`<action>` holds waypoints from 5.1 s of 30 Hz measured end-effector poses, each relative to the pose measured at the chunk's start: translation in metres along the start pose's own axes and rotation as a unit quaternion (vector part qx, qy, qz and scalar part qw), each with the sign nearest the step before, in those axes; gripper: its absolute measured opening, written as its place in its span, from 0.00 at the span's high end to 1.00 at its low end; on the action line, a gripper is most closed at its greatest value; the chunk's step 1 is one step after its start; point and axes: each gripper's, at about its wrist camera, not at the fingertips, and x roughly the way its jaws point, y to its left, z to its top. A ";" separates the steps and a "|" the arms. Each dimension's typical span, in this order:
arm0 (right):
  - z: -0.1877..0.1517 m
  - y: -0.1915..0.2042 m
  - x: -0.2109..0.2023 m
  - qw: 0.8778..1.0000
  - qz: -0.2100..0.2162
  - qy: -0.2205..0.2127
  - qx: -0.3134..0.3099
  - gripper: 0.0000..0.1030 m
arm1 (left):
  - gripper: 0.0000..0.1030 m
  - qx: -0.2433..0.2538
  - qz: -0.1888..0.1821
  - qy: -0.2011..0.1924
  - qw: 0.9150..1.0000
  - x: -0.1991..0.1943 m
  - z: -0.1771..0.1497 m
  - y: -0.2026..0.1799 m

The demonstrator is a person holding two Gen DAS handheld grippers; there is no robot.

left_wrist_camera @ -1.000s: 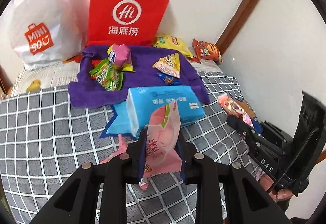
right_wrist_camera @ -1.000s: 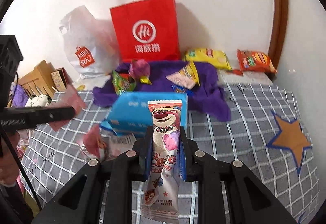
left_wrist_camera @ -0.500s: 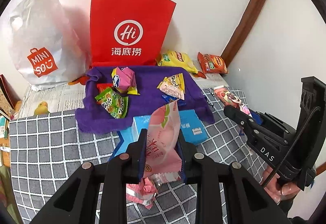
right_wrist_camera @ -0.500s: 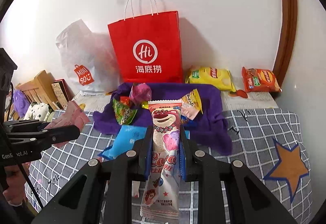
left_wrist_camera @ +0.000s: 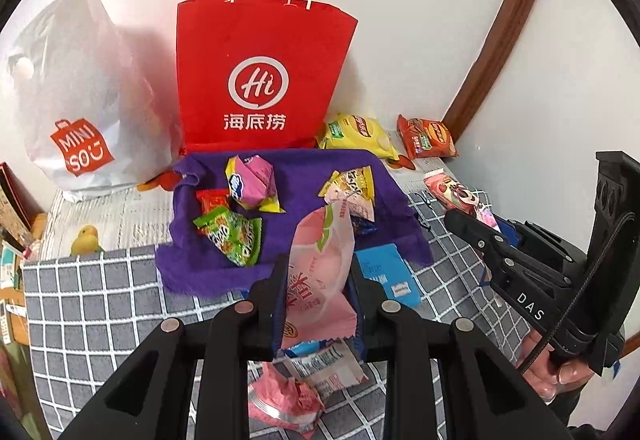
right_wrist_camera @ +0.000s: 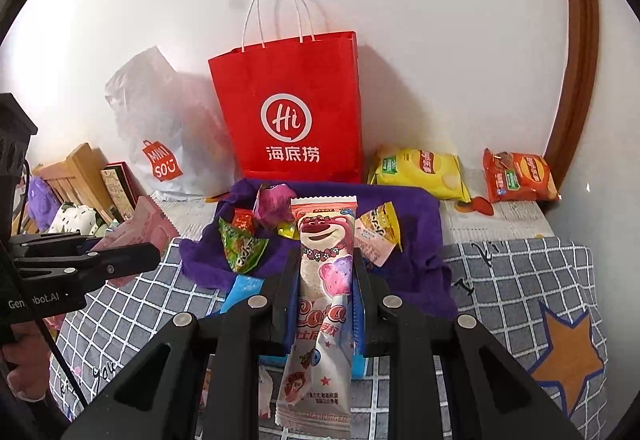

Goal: Organize snacks
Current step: 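Carry the bear packet and pink wrapper with both tools toward the purple towel, then lower the bear packet and pink wrapper over the purple towel with both tools, then open both tools to drop the bear packet and pink wrapper onto the towel, then move both tools back toward the snack pile beside the tissue box, then grasp the white printed sachets with the right tool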

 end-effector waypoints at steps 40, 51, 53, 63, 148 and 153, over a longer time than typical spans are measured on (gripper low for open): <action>0.052 -0.031 0.102 0.999 0.003 0.045 -0.020 0.79 | 0.76 -0.025 0.029 0.045 0.998 0.106 0.060 0.052; 0.022 -0.041 0.161 0.994 -0.003 0.107 -0.033 0.79 | 0.76 -0.018 0.030 0.095 0.995 0.157 0.047 0.058; 0.019 -0.040 0.167 0.993 -0.002 0.114 -0.036 0.79 | 0.76 -0.020 0.032 0.096 0.995 0.161 0.047 0.060; 0.007 -0.039 0.190 0.989 -0.012 0.140 -0.043 0.77 | 0.76 -0.032 0.029 0.106 0.993 0.171 0.046 0.068; -0.140 0.075 0.091 0.981 0.055 0.183 -0.025 0.33 | 0.40 -0.100 0.054 0.058 0.992 0.001 -0.094 0.113; -0.143 0.091 0.094 0.982 0.035 0.172 -0.067 0.33 | 0.40 -0.101 0.053 0.060 0.992 0.002 -0.095 0.115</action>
